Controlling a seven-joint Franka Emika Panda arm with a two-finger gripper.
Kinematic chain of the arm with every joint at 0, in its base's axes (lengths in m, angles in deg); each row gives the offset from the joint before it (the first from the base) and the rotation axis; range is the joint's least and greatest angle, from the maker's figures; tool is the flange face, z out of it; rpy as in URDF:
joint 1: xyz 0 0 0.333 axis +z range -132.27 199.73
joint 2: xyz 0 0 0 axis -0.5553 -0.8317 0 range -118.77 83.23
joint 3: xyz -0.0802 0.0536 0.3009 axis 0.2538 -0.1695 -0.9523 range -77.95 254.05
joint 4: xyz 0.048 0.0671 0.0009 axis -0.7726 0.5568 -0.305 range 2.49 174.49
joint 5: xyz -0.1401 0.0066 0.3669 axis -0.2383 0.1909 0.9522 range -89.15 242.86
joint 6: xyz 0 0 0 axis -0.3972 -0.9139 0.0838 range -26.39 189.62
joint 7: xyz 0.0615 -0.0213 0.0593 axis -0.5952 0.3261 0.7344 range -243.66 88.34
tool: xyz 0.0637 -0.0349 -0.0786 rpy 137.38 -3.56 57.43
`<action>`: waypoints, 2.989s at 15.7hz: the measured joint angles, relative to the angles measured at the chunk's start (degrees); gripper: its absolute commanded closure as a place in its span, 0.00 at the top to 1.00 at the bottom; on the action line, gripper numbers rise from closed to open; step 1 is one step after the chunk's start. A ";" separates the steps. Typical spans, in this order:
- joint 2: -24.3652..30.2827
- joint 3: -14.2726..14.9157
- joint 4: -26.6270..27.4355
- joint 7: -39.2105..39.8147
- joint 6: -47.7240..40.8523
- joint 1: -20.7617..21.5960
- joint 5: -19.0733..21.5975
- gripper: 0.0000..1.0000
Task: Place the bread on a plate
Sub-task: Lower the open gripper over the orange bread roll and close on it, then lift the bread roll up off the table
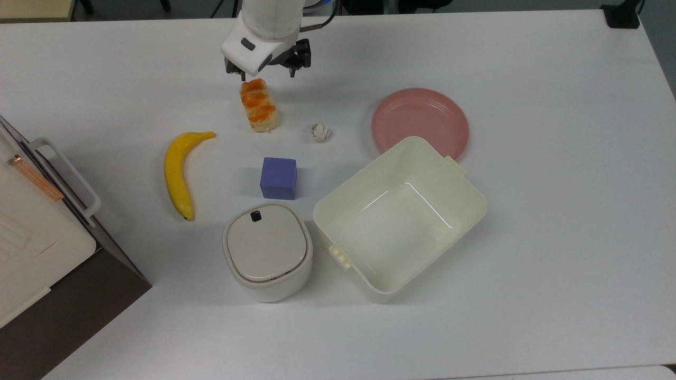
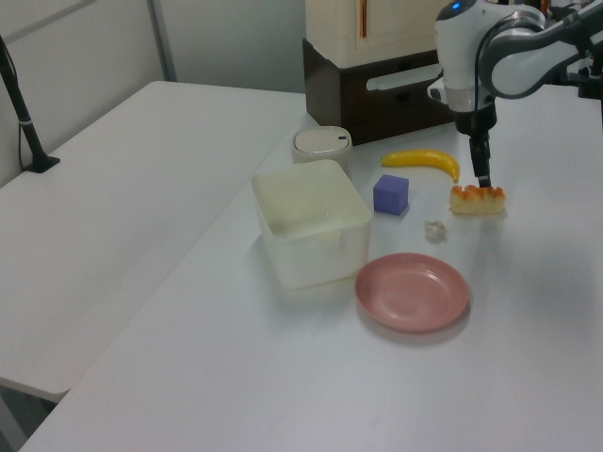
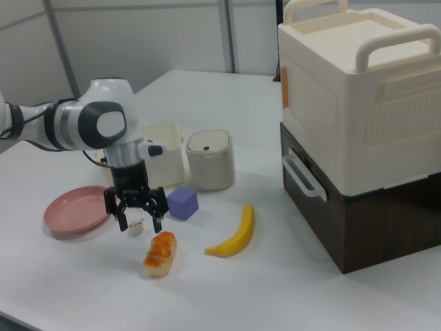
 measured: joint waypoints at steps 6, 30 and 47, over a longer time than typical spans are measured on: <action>-1.41 1.06 0.97 0.56 0.11 -2.15 -0.03 1.00; -9.87 1.17 -3.38 0.83 0.90 -3.70 -0.05 0.16; -5.96 -2.81 -22.05 -15.11 -5.88 3.40 4.69 0.17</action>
